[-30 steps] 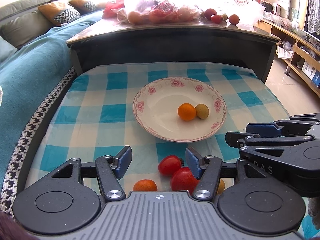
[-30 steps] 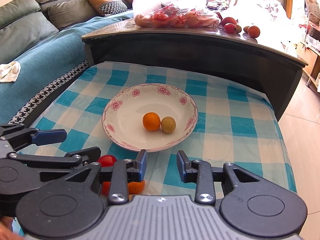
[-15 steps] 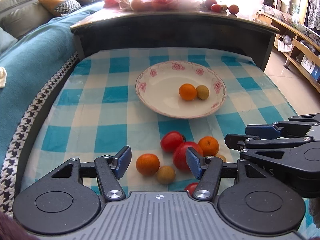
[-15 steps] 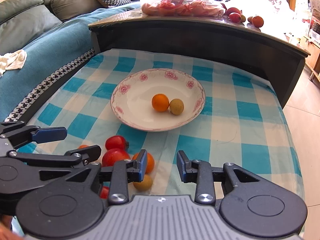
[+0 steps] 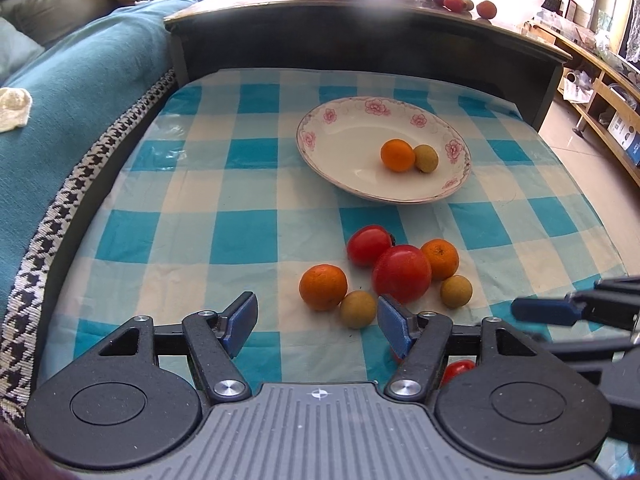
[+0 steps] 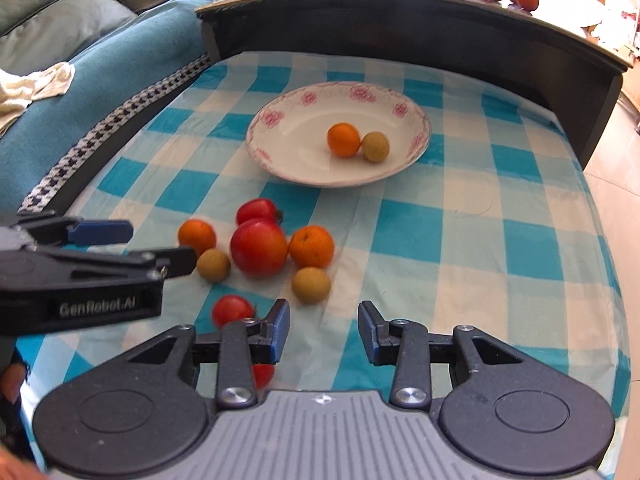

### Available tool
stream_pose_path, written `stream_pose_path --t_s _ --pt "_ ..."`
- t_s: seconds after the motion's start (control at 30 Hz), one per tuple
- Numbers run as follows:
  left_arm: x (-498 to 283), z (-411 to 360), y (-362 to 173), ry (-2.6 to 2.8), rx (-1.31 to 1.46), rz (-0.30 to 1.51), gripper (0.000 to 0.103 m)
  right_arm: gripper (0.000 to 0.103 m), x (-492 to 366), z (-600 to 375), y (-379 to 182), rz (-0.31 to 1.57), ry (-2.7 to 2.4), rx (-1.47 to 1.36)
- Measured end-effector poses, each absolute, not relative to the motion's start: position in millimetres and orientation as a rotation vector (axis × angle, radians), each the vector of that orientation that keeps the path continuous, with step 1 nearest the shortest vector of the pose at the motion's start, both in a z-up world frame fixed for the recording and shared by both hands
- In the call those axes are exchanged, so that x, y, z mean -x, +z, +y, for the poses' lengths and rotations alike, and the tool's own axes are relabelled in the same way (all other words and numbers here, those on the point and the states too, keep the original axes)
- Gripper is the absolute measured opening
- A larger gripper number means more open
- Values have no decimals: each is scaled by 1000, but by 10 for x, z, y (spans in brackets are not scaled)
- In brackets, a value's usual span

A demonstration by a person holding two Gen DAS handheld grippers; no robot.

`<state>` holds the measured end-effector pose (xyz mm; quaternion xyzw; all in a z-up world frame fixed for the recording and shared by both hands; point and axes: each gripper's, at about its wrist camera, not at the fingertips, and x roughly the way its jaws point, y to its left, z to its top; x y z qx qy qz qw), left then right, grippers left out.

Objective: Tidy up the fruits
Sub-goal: 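Grasp a red tomato with the right gripper while the left gripper grasps a cherry tomato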

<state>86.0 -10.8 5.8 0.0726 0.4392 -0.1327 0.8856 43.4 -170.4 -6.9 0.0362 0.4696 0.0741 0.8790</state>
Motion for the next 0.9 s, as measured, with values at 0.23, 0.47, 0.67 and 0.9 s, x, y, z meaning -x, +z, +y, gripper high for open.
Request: stream_pose_path --t_s 0.23,0.47,0.67,0.9 --pt "-856 -128 51 -294 -155 917 75 39 -368 -1511 -113 1005 237 -74" --pt "-870 -139 27 -297 -157 927 75 39 -375 -1466 -144 1019 278 -98" --pt "-861 -156 14 -306 -162 930 76 39 -360 -1389 -178 1035 313 -89" --pt "-852 -165 -2 -312 -163 935 76 33 -326 -1290 -279 1048 339 -49"
